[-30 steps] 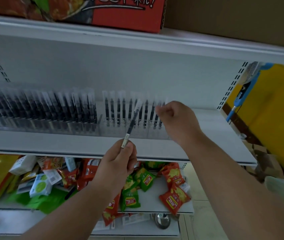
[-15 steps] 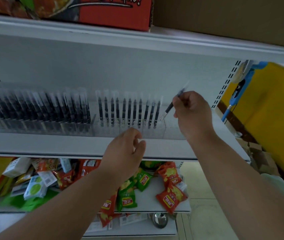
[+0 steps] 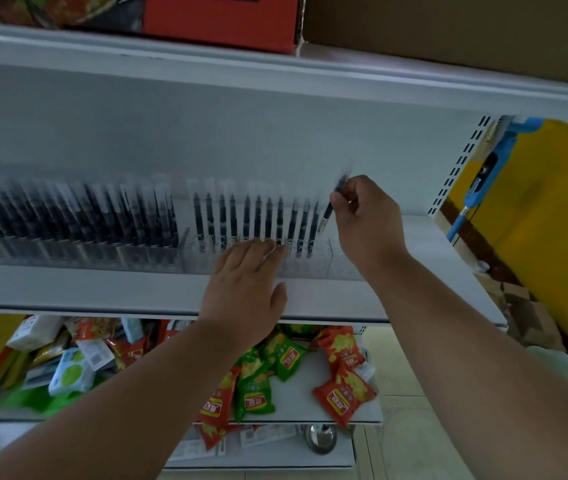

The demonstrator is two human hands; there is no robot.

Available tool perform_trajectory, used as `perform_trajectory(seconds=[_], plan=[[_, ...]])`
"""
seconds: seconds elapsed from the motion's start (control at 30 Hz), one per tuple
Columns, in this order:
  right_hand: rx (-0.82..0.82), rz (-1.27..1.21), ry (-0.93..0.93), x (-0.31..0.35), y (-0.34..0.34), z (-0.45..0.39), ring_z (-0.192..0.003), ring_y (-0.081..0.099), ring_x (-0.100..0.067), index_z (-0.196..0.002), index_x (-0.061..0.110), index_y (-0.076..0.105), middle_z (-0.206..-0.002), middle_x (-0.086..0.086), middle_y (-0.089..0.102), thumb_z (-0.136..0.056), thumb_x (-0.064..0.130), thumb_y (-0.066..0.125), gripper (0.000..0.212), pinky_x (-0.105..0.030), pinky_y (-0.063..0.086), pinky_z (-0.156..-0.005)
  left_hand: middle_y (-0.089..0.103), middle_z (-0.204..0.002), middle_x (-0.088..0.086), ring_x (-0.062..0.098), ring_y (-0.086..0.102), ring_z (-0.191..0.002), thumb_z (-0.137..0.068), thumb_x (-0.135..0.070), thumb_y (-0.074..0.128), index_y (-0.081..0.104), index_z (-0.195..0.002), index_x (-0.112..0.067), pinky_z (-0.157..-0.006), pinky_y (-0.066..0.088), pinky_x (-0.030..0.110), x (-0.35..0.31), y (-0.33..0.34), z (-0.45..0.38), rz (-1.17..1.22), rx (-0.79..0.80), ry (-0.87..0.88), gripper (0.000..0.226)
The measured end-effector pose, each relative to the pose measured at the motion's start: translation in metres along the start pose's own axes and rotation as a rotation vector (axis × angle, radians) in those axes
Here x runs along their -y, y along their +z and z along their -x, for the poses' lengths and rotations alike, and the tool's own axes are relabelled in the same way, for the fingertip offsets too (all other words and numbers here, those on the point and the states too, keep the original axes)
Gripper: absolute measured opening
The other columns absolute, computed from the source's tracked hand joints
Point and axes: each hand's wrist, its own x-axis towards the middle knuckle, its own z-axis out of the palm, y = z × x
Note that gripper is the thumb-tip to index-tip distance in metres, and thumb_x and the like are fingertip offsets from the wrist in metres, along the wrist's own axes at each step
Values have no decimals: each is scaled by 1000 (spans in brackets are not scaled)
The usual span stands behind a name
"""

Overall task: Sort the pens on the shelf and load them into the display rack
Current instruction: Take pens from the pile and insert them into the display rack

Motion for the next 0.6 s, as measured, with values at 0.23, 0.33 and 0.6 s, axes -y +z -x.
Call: perform_trajectory(seconds=[0.23, 0.33, 0.6], plan=[[-9, 147, -51, -8, 2, -2, -61, 41, -1, -86, 15, 48, -72, 5, 48, -99, 28, 53, 19, -20, 28, -51, 53, -139, 3, 24, 44, -130, -87, -46, 40, 49, -142, -17, -112, 30, 43, 3, 2, -1, -5, -10, 19, 62], [63, 143, 0, -13, 12, 4, -63, 47, -7, -88, 15, 52, -74, 4, 52, -99, 29, 54, 18, -24, 32, -53, 53, -138, 4, 26, 45, -130, -87, -47, 41, 50, -141, -17, -110, 32, 44, 3, 4, 0, 6, -17, 16, 63], [157, 190, 65, -19, 24, 9, -79, 57, -22, -96, 10, 58, -89, -4, 62, -98, 29, 55, 19, -30, 43, -65, 54, -137, 5, 28, 46, -128, -86, -46, 42, 53, -139, -15, -109, 33, 46, 3, 6, -1, 33, -37, 10, 62]])
